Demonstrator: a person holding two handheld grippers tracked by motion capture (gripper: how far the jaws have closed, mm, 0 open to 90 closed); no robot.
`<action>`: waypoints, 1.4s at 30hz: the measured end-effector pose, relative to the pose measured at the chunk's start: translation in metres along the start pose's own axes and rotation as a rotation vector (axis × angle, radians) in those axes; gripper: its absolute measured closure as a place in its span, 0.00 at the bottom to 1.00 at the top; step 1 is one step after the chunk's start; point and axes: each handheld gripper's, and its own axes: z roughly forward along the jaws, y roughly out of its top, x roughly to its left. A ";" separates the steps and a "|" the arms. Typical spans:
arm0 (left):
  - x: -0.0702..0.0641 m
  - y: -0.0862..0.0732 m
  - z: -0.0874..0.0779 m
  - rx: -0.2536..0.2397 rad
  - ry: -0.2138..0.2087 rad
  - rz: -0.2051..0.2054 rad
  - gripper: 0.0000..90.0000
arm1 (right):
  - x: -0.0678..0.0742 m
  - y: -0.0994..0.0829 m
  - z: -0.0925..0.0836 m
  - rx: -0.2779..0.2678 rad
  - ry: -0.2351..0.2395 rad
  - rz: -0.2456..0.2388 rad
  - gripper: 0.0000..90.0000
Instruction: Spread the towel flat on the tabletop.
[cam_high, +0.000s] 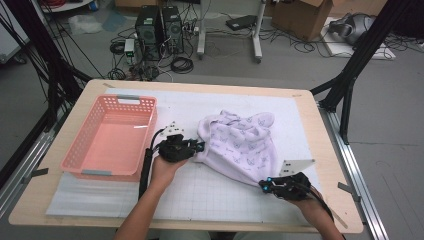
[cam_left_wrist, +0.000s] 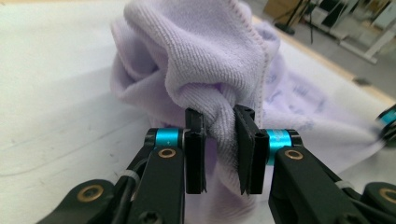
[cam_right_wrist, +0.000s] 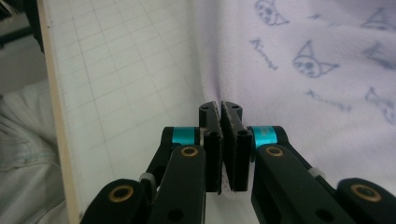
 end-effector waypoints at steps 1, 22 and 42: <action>0.000 -0.001 0.004 0.014 0.018 -0.010 0.83 | -0.002 -0.003 -0.005 -0.009 0.004 0.013 0.97; -0.033 -0.017 -0.008 0.012 0.006 0.168 0.51 | -0.025 0.001 -0.034 -0.181 -0.253 0.147 0.60; -0.053 -0.027 0.019 0.176 -0.020 0.160 0.85 | -0.031 0.002 0.017 -0.026 -0.261 0.172 0.53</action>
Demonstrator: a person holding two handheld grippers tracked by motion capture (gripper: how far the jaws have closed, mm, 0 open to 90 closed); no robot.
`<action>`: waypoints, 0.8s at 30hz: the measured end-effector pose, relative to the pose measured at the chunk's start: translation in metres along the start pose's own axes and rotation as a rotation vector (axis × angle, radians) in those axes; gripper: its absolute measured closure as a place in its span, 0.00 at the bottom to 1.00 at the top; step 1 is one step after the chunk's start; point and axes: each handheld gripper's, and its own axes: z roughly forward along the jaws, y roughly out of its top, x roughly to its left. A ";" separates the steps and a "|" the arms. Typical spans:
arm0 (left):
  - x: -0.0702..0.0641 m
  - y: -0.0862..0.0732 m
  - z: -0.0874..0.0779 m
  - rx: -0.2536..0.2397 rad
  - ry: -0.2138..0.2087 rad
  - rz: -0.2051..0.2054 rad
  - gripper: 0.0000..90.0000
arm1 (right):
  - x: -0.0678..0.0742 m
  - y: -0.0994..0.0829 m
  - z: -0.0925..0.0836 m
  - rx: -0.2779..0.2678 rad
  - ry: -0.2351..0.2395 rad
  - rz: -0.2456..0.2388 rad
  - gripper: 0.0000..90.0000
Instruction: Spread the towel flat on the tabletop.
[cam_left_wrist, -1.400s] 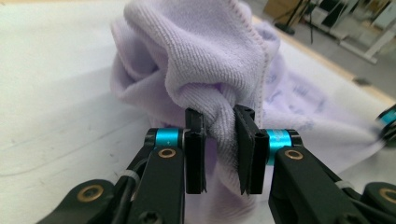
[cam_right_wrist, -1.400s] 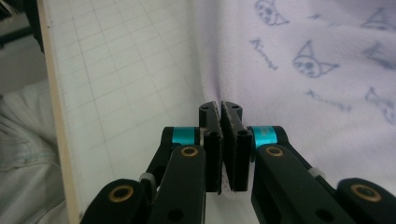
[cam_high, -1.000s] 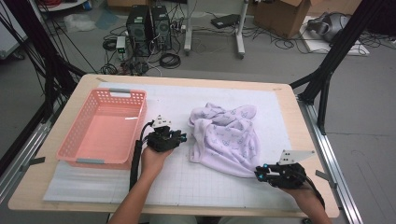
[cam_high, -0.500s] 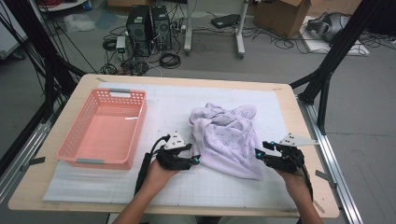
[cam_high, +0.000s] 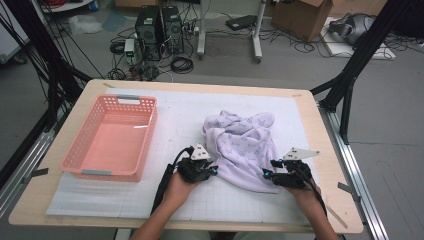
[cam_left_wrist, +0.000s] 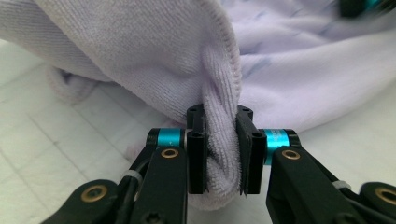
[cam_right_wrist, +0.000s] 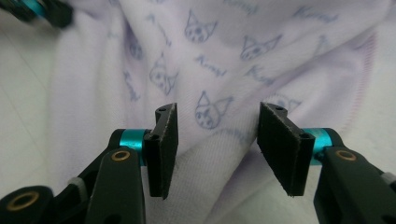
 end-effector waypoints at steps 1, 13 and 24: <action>0.001 0.000 -0.005 -0.006 -0.021 -0.008 0.85 | 0.002 0.000 0.004 0.020 -0.003 -0.014 0.53; 0.017 -0.015 -0.056 -0.166 -0.123 -0.132 0.86 | 0.007 0.005 0.003 0.019 -0.006 -0.037 0.90; 0.033 -0.025 -0.055 -0.169 0.101 -0.207 0.55 | -0.015 0.000 -0.023 -0.140 -0.121 0.128 0.63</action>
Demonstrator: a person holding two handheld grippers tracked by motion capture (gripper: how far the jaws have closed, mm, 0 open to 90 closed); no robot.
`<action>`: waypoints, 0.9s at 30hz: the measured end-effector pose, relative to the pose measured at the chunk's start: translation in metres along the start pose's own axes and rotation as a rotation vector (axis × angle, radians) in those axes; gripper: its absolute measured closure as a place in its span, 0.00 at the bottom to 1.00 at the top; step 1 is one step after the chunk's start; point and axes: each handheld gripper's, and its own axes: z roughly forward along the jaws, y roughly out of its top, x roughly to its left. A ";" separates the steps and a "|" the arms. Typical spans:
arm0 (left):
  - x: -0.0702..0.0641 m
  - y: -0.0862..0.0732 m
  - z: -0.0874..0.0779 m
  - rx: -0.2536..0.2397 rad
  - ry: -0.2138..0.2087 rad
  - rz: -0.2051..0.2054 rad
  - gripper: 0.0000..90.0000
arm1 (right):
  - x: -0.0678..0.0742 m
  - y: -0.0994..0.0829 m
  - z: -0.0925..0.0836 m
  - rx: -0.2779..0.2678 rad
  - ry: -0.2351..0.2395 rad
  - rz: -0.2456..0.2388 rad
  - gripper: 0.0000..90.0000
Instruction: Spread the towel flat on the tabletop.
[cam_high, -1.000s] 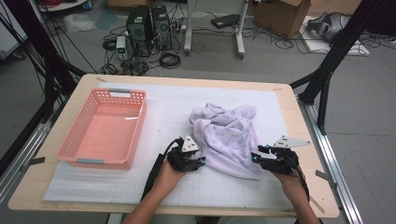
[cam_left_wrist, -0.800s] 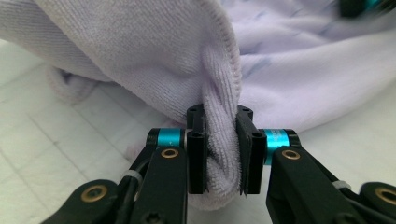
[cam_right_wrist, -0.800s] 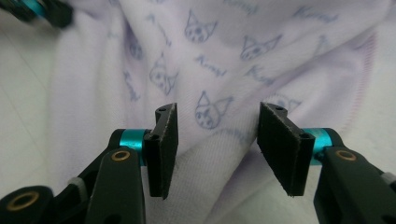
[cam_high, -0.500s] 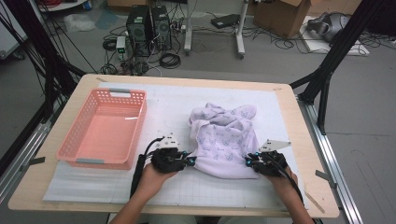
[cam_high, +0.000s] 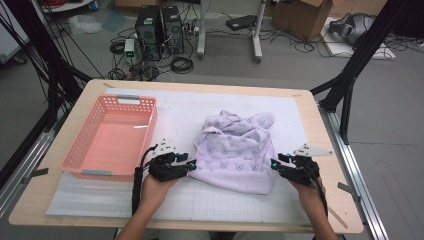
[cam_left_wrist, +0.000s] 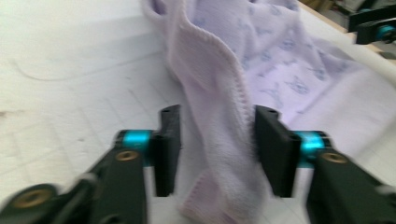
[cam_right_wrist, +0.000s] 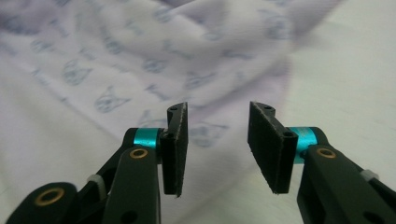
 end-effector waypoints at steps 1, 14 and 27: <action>-0.001 0.000 0.001 0.001 -0.010 0.001 0.53 | -0.004 -0.001 -0.002 -0.001 -0.009 0.009 0.63; -0.010 -0.002 0.022 0.116 0.019 0.148 0.90 | -0.006 -0.015 0.019 0.126 -0.014 0.047 0.48; 0.010 -0.002 0.010 0.034 0.090 0.018 0.91 | 0.014 0.009 0.020 0.161 -0.195 -0.122 0.94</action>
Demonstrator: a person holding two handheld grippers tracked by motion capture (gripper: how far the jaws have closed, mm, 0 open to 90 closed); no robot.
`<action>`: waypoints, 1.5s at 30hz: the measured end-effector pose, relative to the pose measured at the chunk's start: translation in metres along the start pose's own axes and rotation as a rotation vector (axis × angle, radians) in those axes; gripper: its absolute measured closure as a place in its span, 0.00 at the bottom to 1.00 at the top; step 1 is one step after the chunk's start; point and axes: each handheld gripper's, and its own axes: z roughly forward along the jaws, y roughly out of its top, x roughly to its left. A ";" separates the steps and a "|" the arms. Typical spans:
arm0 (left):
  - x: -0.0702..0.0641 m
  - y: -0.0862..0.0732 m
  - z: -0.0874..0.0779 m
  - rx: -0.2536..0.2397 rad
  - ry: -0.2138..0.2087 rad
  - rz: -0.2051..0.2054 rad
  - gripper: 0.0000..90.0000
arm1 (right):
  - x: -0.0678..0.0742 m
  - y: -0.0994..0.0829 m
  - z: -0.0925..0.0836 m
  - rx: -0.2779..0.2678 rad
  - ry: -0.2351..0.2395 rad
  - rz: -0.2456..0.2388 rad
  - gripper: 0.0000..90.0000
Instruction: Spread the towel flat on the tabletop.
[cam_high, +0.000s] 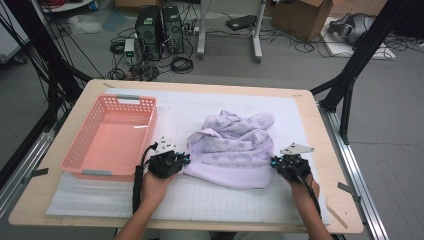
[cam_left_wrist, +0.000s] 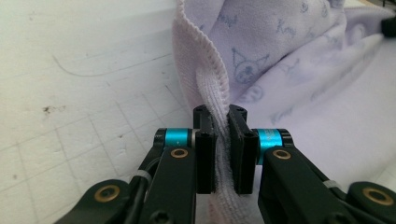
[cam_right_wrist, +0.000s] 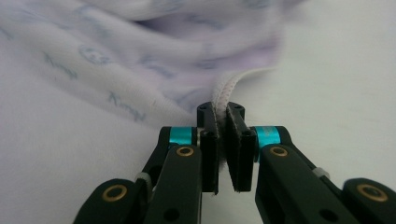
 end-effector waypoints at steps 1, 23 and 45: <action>-0.001 0.000 0.001 0.005 -0.003 0.005 0.90 | -0.004 0.001 -0.004 -0.015 -0.024 0.013 0.94; -0.013 -0.013 -0.023 0.018 -0.067 0.073 0.48 | -0.015 -0.031 -0.010 -0.046 0.280 0.056 0.63; -0.029 -0.024 -0.016 0.115 -0.017 0.190 0.88 | -0.007 -0.030 -0.027 -0.036 0.114 0.119 0.93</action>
